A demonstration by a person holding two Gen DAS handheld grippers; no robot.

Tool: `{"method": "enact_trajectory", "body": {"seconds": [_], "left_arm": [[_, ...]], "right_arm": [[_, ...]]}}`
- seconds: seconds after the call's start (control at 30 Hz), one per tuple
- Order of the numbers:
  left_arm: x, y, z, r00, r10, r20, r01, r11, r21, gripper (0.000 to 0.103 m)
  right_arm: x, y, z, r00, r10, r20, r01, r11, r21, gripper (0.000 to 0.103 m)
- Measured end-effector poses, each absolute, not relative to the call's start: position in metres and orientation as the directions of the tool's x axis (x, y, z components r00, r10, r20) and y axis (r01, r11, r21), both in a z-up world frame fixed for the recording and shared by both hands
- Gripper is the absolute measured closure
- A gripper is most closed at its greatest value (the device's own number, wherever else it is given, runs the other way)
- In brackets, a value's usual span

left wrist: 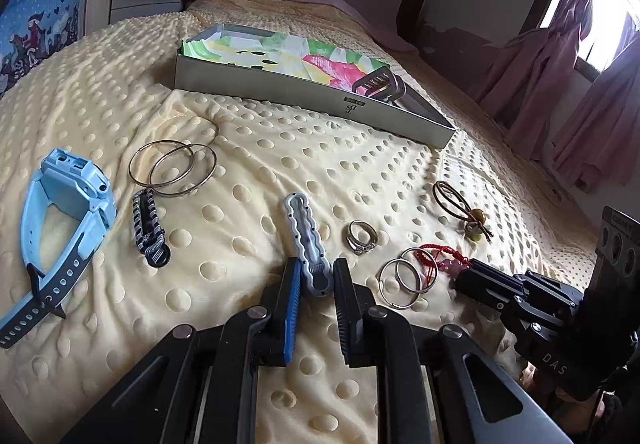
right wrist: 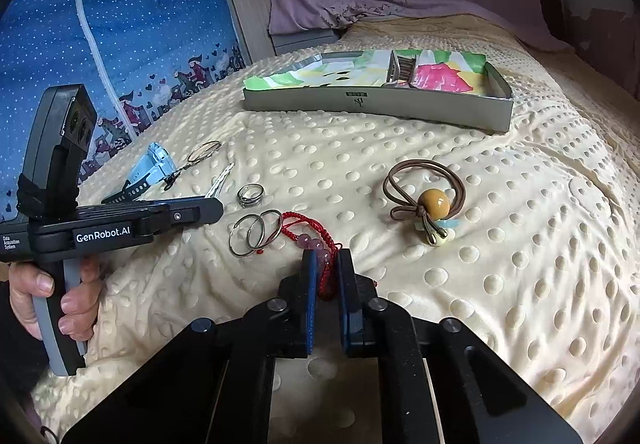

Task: Organize jewelry
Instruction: 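Grasp the white barrette with the left tool while the right tool grasps the red beaded bracelet, then carry both items into the metal tray and open both tools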

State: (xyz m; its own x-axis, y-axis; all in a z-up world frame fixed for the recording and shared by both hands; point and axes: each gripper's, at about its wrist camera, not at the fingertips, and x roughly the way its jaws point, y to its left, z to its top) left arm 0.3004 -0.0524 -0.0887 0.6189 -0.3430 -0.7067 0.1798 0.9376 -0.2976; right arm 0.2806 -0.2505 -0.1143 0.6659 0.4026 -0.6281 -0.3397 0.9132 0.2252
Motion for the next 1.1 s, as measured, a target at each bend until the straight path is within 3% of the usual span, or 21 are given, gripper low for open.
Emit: {"method": "enact_trajectory", "body": {"seconds": [0.63, 0.9, 1.1], "left_arm": [[0.306, -0.065, -0.042, 0.726, -0.360, -0.585, 0.227, 0.930, -0.291, 0.088], [0.371, -0.078, -0.016, 0.773, -0.348, -0.531, 0.228, 0.933, -0.278, 0.088], [0.422, -0.096, -0.014, 0.766, -0.339, -0.546, 0.229, 0.938, -0.260, 0.088]], "right_arm": [[0.282, -0.274, -0.060, 0.849, 0.326, -0.416, -0.254, 0.942, 0.220, 0.094], [0.339, -0.300, -0.039, 0.881, 0.249, -0.403, -0.156, 0.956, 0.249, 0.094], [0.391, -0.311, -0.035, 0.874, 0.204, -0.442, -0.090, 0.960, 0.265, 0.094]]}}
